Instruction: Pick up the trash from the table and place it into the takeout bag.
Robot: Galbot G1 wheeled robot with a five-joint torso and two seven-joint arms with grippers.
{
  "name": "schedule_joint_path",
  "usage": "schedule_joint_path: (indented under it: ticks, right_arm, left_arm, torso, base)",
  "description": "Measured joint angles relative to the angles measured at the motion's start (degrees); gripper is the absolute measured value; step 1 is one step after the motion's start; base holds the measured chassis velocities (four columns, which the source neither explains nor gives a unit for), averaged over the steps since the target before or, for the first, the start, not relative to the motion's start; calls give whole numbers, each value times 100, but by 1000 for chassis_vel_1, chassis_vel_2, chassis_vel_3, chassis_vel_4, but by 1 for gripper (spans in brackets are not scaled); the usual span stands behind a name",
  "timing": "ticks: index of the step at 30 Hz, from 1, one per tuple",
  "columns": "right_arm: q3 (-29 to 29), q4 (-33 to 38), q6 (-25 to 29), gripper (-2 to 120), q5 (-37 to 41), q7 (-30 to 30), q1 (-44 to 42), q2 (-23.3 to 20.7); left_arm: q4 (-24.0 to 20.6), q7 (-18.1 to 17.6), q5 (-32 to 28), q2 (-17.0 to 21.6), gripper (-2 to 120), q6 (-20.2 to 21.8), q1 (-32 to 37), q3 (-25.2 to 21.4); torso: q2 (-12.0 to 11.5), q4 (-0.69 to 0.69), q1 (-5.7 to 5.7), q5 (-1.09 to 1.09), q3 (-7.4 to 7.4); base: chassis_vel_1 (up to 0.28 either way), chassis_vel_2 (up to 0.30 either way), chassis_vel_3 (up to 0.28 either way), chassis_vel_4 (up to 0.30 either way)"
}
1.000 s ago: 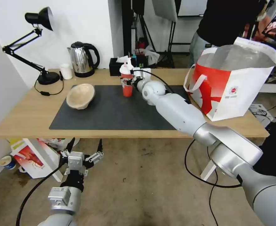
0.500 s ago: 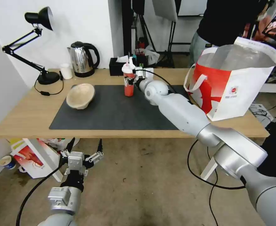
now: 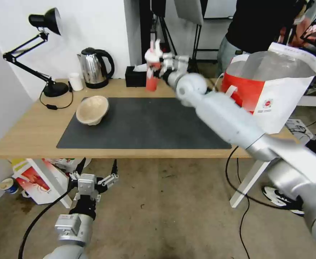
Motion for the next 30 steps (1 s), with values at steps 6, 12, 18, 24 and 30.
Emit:
schedule_joint_path:
  ticks: [6,12,18,24,30]
  right_arm:
    - [-119,887,-204,7,546,360,372,-645]
    - [-138,1671,-609,7,987,942,680,-1403]
    - [-75,2154,-883,7,1209,1331,650,-1868]
    - [225,2662,-916,7,1392,1425,456,-2385]
    - [644,2942,-943,7,1407,1428,137,-2779]
  left_arm:
    - [0,0,0,0,100,0,0,-1]
    - [0,0,0,0,100,0,0,-1]
    - [0,0,0,0,100,0,0,-1]
    - [0,0,0,0,100,0,0,0]
    - [0,0,0,0,100,0,0,0]
  torso:
    - [1,1,-1,-1,0]
    - [1,1,-1,-1,-1]
    - [1,1,0,-1,0]
    - [1,0,-1,-2,-1]
    - [2,1,-1,0,-1]
  base:
    - [0,0,0,0]
    - [0,0,0,0]
    - [0,0,0,0]
    - [0,0,0,0]
    - [0,0,0,0]
